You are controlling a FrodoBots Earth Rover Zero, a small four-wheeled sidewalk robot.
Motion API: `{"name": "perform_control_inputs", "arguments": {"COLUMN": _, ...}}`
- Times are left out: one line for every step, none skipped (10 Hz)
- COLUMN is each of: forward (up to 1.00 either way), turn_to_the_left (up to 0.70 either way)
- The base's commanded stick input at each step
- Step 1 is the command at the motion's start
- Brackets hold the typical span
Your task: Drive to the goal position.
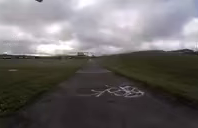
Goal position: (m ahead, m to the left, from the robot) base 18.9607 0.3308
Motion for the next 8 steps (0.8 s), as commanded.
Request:
{"name": "perform_control_inputs", "arguments": {"forward": 0.00, "turn_to_the_left": 0.00}}
{"name": "perform_control_inputs", "arguments": {"forward": 0.00, "turn_to_the_left": 0.00}}
{"name": "perform_control_inputs", "arguments": {"forward": 1.00, "turn_to_the_left": 0.00}}
{"name": "perform_control_inputs", "arguments": {"forward": 1.00, "turn_to_the_left": 0.00}}
{"name": "perform_control_inputs", "arguments": {"forward": 1.00, "turn_to_the_left": 0.00}}
{"name": "perform_control_inputs", "arguments": {"forward": 1.00, "turn_to_the_left": 0.00}}
{"name": "perform_control_inputs", "arguments": {"forward": 1.00, "turn_to_the_left": 0.00}}
{"name": "perform_control_inputs", "arguments": {"forward": 1.00, "turn_to_the_left": 0.00}}
